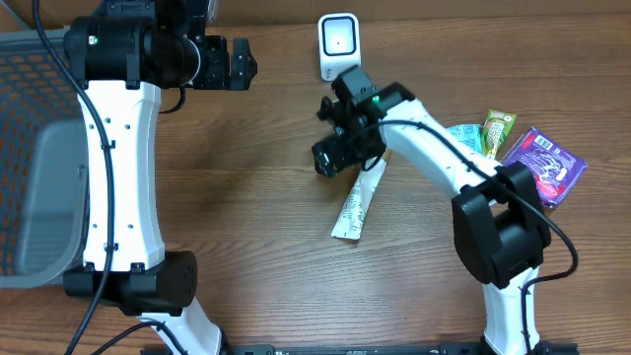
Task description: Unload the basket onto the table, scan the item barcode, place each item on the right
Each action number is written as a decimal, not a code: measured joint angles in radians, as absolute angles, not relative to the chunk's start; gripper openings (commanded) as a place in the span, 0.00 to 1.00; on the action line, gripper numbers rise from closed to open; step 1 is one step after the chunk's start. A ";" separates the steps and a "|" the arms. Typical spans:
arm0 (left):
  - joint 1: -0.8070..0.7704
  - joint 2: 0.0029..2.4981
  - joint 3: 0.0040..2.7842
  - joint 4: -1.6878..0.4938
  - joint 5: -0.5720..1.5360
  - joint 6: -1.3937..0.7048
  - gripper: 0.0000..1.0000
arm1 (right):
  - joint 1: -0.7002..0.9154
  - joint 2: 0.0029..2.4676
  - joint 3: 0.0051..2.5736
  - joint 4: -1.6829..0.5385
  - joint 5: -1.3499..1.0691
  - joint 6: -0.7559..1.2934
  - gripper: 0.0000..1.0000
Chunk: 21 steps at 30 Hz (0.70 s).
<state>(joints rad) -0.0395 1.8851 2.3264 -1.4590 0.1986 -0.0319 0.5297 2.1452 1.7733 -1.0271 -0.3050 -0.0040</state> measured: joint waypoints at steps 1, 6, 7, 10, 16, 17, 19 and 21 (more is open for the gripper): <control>-0.039 1.885 2.326 -1.459 0.199 -0.032 1.00 | 0.526 2.142 1.807 -1.059 -0.302 0.031 0.87; -0.039 1.885 2.326 -1.459 0.199 -0.031 1.00 | 0.494 2.083 1.896 -1.251 -0.210 0.250 0.97; -0.039 1.885 2.326 -1.459 0.199 -0.032 1.00 | 0.482 2.066 1.900 -1.295 -0.194 0.292 1.00; -0.039 1.885 2.326 -1.459 0.199 -0.031 1.00 | 0.446 2.033 1.898 -1.374 -0.158 0.385 1.00; -0.039 1.885 2.326 -1.459 0.199 -0.031 1.00 | 0.439 2.025 1.749 -1.317 -0.182 0.445 1.00; -0.039 1.885 2.326 -1.459 0.199 -0.032 1.00 | 0.441 2.025 1.712 -1.296 -0.202 0.448 1.00; -0.039 1.885 2.326 -1.459 0.199 -0.031 1.00 | 0.442 2.025 1.636 -1.241 -0.249 0.452 1.00; -0.039 1.885 2.326 -1.459 0.199 -0.032 1.00 | 0.445 2.025 1.572 -1.187 -0.294 0.455 1.00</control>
